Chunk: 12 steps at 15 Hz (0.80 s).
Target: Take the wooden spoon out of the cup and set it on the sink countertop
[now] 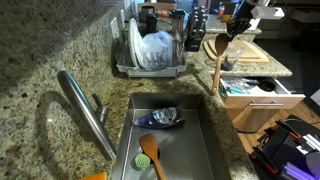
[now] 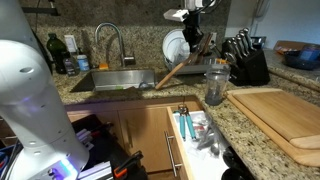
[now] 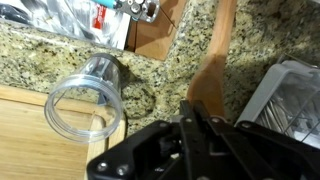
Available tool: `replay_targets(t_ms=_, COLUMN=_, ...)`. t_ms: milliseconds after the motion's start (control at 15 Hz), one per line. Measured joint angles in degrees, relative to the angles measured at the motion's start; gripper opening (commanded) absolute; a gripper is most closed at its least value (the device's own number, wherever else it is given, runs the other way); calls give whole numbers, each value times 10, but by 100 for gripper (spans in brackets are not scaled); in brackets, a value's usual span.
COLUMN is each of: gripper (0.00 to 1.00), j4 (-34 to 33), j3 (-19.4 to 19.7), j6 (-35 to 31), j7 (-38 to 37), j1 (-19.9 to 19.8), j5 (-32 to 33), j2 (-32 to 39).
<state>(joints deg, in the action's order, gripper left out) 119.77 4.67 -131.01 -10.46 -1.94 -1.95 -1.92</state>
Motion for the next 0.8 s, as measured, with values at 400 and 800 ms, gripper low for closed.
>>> replay_targets(t_ms=400, gripper=2, j4=-5, j3=2, j6=-69, j7=67, j1=-3, j5=48, j2=13)
replay_targets(t_ms=800, gripper=7, j4=-16, j3=6, j6=-148, j7=143, j1=-10, j5=59, j2=60)
